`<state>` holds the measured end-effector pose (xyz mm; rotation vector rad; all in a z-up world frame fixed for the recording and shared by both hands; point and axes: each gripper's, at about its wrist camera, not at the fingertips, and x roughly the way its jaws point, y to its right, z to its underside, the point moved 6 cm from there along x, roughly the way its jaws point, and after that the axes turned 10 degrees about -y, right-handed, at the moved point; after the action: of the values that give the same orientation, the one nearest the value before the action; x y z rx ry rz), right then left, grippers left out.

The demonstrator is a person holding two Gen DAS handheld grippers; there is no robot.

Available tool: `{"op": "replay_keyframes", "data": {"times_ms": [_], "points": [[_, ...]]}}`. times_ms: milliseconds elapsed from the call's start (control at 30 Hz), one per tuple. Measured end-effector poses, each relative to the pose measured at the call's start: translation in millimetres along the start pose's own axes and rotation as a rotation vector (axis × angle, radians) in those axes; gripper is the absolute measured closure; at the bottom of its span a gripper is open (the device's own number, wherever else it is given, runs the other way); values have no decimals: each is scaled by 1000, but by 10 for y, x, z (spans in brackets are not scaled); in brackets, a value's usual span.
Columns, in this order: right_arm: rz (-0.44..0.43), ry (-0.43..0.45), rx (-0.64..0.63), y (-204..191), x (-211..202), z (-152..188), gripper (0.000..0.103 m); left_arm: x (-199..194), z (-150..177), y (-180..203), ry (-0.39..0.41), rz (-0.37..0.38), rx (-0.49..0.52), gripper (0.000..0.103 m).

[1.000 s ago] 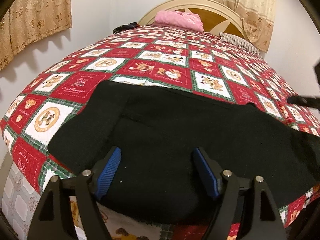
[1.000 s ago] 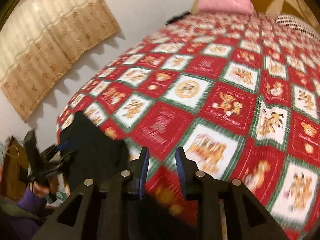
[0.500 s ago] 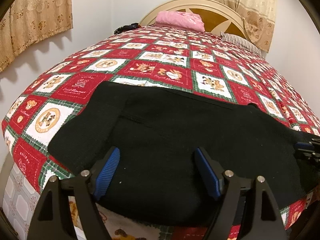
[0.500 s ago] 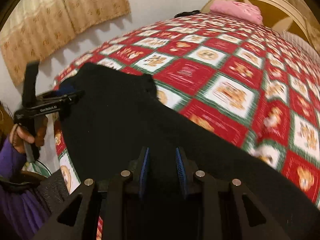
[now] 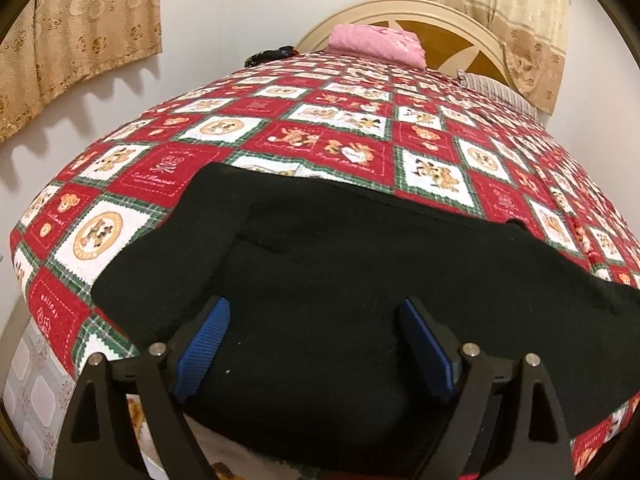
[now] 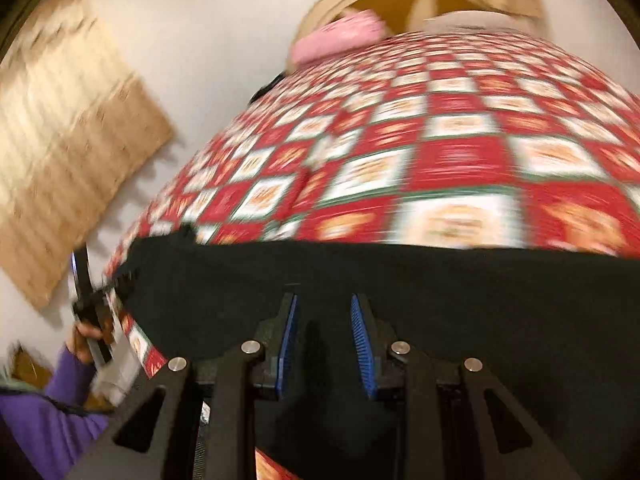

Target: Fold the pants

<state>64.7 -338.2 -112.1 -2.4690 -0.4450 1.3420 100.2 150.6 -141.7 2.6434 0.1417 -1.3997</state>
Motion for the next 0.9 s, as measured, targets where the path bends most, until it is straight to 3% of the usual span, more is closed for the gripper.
{"op": "replay_keyframes", "data": {"times_ms": [167, 300, 400, 467, 500, 533, 600, 900], "points": [[-37, 100, 156, 634, -512, 65, 74, 7, -8, 32, 16, -33, -4, 10], [103, 141, 204, 873, -777, 56, 74, -40, -37, 28, 5, -39, -20, 11], [305, 168, 188, 854, -1002, 54, 74, -201, -80, 133, 37, -13, -11, 10], [476, 187, 177, 808, -1154, 65, 59, -303, -111, 265, 64, -7, 22, 10], [555, 197, 181, 822, -1228, 80, 38, -336, -115, 339, 71, -1, 41, 10], [642, 217, 191, 857, -1322, 98, 25, -367, -117, 426, 74, 10, 64, 10], [743, 256, 219, 919, -1466, 179, 24, -393, -113, 582, 69, 33, 102, 10], [820, 235, 445, 1483, -1649, 620, 24, -392, 16, 1018, 25, 125, 174, 10]]}}
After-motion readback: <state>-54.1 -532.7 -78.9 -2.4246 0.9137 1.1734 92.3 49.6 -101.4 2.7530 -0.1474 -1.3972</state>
